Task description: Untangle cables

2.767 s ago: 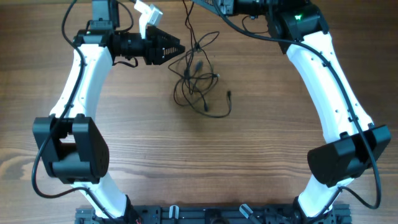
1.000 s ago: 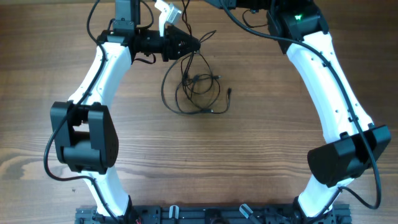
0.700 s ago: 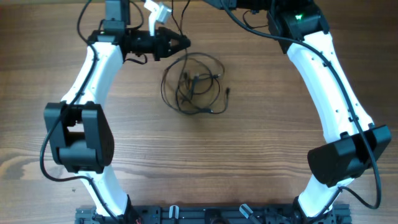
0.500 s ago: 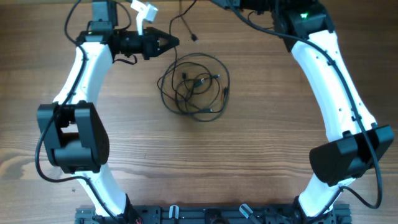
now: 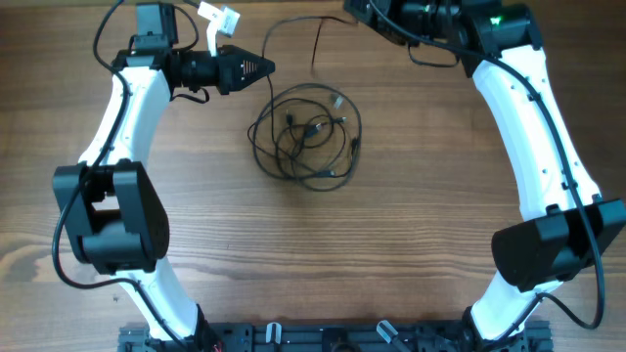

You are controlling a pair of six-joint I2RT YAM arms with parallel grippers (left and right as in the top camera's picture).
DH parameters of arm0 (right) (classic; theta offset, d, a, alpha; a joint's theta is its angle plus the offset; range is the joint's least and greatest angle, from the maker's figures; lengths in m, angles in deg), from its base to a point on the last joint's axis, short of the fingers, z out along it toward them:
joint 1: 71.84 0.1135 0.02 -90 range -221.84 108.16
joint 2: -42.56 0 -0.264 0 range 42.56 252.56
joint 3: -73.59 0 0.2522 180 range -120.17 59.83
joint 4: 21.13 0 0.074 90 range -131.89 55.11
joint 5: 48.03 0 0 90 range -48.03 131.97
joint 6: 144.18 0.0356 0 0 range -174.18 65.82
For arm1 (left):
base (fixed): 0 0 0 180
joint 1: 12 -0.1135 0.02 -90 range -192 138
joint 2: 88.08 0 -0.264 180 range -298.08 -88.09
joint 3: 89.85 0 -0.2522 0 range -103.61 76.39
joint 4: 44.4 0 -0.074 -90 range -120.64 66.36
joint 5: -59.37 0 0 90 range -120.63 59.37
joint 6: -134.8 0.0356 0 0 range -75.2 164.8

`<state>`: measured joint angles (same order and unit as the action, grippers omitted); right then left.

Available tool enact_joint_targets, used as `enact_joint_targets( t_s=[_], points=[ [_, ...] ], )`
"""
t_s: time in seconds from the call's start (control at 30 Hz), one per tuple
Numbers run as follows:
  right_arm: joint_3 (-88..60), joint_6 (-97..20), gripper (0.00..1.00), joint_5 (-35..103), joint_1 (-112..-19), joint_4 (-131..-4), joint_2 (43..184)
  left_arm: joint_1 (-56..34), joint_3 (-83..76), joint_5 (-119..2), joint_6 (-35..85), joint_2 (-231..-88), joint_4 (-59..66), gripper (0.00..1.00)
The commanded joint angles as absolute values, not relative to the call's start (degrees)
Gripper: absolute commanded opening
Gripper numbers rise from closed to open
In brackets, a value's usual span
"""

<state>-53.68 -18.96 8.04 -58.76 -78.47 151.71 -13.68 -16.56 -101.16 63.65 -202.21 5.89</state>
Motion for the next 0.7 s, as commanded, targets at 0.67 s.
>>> enact_joint_targets(
  t_s=[0.67],
  points=[
    [-54.5,-36.1,0.57,38.5,-55.6,-103.2,149.6,-13.9,-17.0,-66.9,49.6,-173.4,4.1,0.08]
  ],
)
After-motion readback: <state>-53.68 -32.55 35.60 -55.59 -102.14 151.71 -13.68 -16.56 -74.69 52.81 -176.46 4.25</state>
